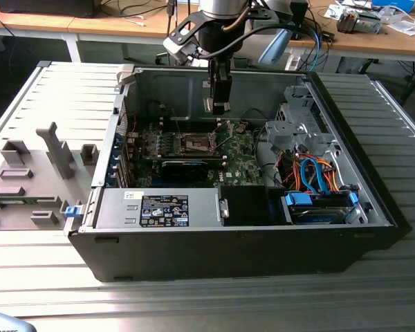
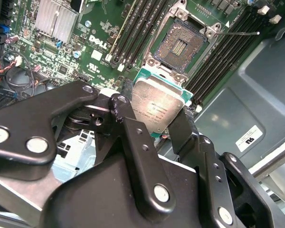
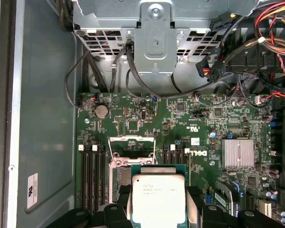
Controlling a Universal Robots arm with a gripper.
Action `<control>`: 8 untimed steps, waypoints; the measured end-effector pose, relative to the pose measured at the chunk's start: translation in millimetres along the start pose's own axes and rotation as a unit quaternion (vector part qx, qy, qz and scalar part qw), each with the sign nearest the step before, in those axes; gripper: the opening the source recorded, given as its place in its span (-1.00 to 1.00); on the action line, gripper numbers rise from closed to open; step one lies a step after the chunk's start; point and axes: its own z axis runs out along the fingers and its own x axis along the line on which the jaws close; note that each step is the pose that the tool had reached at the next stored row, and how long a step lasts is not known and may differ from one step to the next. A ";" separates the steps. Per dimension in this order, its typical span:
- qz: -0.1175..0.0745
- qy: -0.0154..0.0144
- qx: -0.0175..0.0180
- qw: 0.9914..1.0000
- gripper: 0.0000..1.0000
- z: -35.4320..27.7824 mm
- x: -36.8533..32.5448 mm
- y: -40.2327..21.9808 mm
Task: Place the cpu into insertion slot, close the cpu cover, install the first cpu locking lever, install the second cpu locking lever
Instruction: 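Place the cpu into insertion slot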
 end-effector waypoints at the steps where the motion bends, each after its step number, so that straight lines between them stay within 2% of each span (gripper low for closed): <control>1: 0.000 0.000 0.000 1.000 0.08 0.0 0.0 0.0; 8: 0.003 0.000 0.000 1.000 0.08 0.0 0.0 0.0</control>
